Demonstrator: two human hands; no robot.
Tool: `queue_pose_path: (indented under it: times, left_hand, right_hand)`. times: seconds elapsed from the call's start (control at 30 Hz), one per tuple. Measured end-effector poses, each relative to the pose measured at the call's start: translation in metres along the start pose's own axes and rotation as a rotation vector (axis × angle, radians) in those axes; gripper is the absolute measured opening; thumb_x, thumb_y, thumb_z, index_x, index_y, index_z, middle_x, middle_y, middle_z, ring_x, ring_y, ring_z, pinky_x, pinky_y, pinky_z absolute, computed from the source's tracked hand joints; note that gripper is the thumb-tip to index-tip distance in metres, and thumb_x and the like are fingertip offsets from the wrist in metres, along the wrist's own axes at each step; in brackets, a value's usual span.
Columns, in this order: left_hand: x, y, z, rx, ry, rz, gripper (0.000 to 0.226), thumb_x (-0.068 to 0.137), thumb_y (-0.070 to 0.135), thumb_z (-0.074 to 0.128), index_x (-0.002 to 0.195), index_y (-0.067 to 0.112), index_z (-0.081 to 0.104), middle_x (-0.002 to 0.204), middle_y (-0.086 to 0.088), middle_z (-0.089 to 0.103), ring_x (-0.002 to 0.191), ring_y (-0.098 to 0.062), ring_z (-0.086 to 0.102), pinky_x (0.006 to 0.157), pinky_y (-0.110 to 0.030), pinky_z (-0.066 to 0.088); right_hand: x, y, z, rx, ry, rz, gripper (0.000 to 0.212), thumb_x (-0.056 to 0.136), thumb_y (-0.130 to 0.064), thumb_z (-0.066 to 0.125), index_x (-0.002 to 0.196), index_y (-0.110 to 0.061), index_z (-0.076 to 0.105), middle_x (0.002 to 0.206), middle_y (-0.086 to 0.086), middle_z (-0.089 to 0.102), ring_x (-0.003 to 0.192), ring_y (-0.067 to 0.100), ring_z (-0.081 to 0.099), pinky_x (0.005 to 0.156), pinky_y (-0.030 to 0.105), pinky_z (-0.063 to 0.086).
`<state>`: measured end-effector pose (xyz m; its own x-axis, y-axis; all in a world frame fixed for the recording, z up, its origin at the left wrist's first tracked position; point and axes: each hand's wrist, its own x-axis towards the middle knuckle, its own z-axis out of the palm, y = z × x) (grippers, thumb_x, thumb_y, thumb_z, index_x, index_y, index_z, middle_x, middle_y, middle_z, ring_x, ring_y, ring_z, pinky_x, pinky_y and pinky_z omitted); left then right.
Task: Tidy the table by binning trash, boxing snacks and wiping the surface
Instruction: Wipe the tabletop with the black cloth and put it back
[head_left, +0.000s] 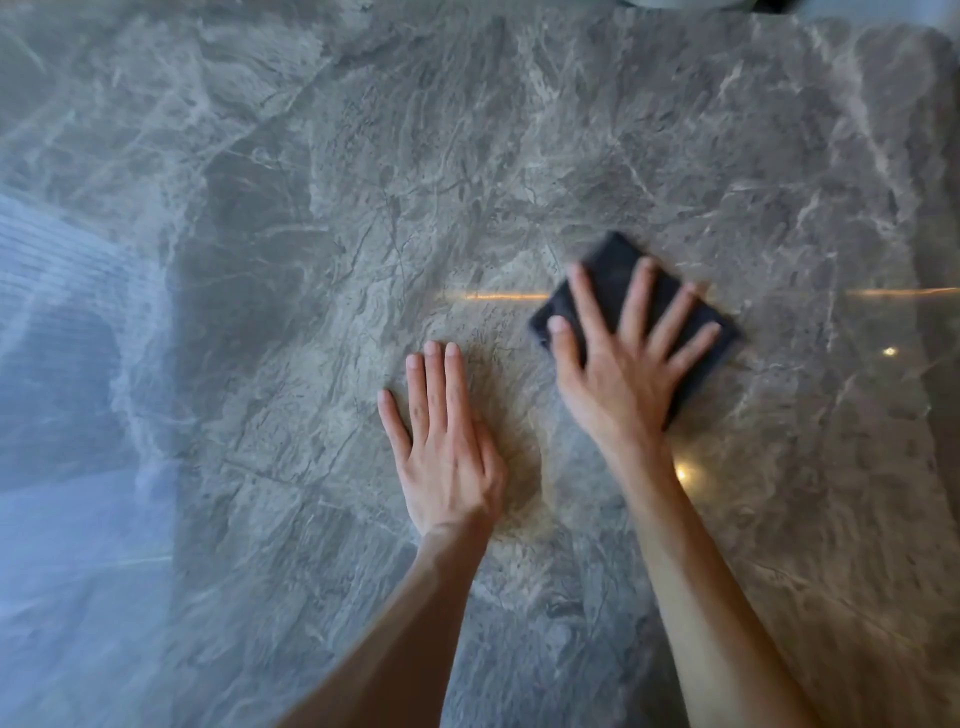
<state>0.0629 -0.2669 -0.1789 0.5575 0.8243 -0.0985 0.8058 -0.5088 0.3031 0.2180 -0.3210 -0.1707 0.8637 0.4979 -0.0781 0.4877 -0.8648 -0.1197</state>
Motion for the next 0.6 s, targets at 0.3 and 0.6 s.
queue_pose_path:
  times: [0.3,0.6]
  left_hand:
    - [0.001,0.001,-0.002,0.003,-0.003,-0.002,0.067,0.093,0.02,0.025,0.156,0.023,0.003,0.165,0.004,0.003,0.153,-0.014,-0.002,0.123,-0.052,0.004]
    - [0.0,0.003,-0.003,0.031,-0.017,-0.005,0.067,0.092,0.021,0.024,0.156,0.023,0.006,0.165,0.004,0.004,0.153,-0.013,-0.001,0.123,-0.051,0.003]
  right_hand:
    - [-0.077,0.056,0.001,-0.097,-0.002,-0.296,0.055,0.095,-0.065,0.029,0.148,-0.055,0.016,0.165,-0.001,0.014,0.152,0.039,0.005,0.114,0.069,0.01]
    - [0.004,-0.013,0.005,-0.015,0.062,-0.166,0.054,0.096,-0.064,0.027,0.149,-0.051,0.021,0.164,0.003,0.02,0.149,0.046,0.009,0.113,0.071,0.009]
